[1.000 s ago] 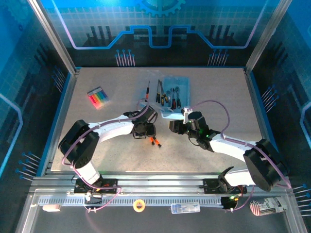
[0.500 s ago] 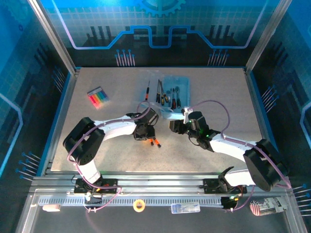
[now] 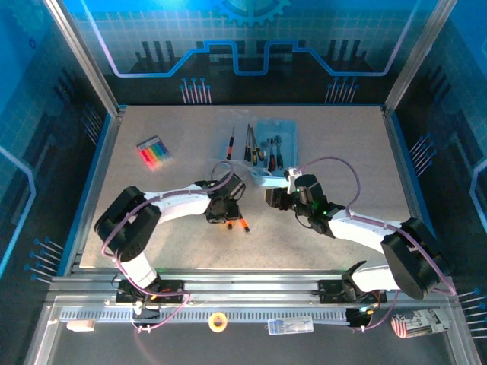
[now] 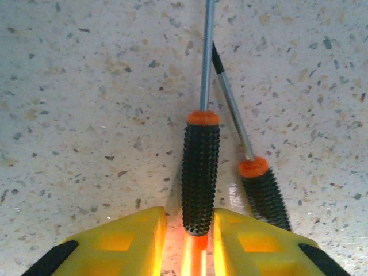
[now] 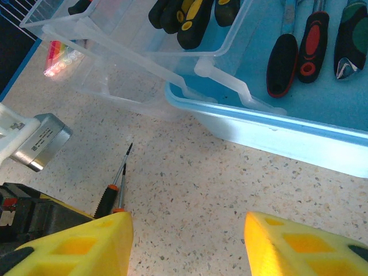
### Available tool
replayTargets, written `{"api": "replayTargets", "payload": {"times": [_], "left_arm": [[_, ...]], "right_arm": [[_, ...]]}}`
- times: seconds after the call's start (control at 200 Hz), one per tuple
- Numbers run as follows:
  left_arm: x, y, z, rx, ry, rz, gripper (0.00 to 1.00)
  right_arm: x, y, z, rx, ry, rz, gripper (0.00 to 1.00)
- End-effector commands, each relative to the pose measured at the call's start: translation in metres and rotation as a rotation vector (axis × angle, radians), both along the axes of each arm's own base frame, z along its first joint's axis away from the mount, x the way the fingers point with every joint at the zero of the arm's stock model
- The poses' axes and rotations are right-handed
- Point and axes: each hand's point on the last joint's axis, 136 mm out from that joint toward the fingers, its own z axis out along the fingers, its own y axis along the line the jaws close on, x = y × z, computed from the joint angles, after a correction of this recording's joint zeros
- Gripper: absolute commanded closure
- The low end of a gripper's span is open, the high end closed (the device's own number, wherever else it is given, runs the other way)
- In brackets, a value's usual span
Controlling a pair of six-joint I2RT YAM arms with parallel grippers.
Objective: Pack the tool kit
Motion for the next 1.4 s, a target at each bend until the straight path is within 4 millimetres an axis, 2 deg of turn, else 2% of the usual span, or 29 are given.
{"api": "replayTargets", "payload": {"times": [0.0,0.215,0.335,0.465,0.875,1.001,1.161,1.396], "left_arm": [[-0.017,0.021,-0.01,0.086,0.047,0.01,0.74],[-0.016,0.024,-0.014,0.109,0.044,-0.013,0.8],[-0.017,0.025,-0.016,0.115,0.046,-0.018,0.9],[-0.017,0.027,-0.01,0.109,0.027,-0.014,0.93],[-0.01,0.044,0.062,0.135,-0.141,-0.037,0.94],[-0.004,0.05,0.094,0.157,-0.241,-0.04,0.95],[0.029,0.048,0.14,0.171,-0.394,-0.063,0.95],[0.111,0.015,0.198,0.131,-0.485,-0.161,0.94]], "right_arm": [[0.006,0.002,0.015,0.035,-0.023,-0.005,0.45],[0.005,0.002,0.016,0.034,-0.026,-0.006,0.45],[0.005,0.002,0.016,0.035,-0.027,-0.006,0.45],[0.005,0.003,0.017,0.039,-0.029,0.001,0.45],[0.005,0.003,0.015,0.046,-0.027,-0.002,0.42],[0.004,0.007,0.016,0.058,-0.028,0.022,0.41],[0.005,0.011,0.013,0.057,-0.016,0.036,0.42],[0.005,0.003,0.018,0.032,-0.042,0.013,0.41]]}}
